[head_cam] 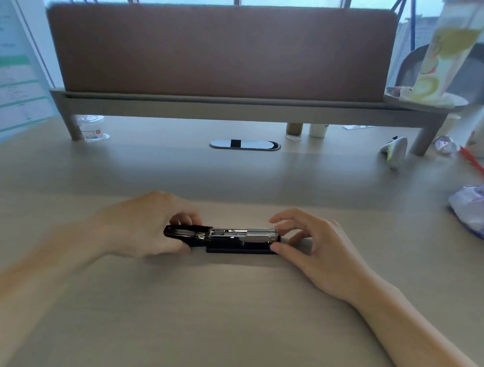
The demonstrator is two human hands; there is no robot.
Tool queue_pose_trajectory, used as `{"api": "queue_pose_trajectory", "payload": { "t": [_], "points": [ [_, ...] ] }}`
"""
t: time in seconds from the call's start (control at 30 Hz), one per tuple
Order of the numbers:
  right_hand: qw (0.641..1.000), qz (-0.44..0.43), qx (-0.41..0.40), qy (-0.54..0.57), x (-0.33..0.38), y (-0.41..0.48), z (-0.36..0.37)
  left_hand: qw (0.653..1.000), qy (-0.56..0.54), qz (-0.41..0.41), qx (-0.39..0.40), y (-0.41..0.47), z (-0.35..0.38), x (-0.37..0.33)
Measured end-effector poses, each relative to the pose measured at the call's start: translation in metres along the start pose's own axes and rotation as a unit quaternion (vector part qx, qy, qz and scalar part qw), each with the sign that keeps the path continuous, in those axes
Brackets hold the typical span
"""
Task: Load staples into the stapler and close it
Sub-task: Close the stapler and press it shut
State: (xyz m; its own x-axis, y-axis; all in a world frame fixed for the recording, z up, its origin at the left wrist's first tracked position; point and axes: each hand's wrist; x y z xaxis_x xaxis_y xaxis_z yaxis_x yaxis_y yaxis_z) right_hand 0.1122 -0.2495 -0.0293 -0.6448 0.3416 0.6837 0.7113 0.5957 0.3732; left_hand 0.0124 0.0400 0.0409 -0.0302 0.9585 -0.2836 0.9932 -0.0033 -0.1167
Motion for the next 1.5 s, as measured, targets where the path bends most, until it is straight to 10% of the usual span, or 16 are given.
{"api": "queue_pose_trajectory", "payload": {
  "t": [0.4,1.07,1.5],
  "points": [
    [1.000,0.013,-0.003,0.000,0.006,-0.002,0.001,0.963,0.252,0.020,0.090,0.022,-0.049,-0.055],
    [0.999,0.021,0.005,0.032,0.000,0.003,0.000,0.984,0.144,0.103,0.028,0.053,-0.015,-0.103],
    [0.999,0.029,0.012,0.044,0.002,0.002,-0.002,0.996,-0.076,-0.022,-0.033,0.069,0.040,-0.101]
  ]
}}
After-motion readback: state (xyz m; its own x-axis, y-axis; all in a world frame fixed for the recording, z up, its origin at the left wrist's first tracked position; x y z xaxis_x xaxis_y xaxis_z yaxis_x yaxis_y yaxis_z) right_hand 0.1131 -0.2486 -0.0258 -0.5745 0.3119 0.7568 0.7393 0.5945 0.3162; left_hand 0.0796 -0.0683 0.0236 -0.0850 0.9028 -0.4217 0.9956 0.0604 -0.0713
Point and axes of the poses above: each hand's wrist, its own y-axis towards the middle knuckle, its own z-axis out of the palm, x = y × z, and after that the axes turned 3 degrees about -z, right-handed
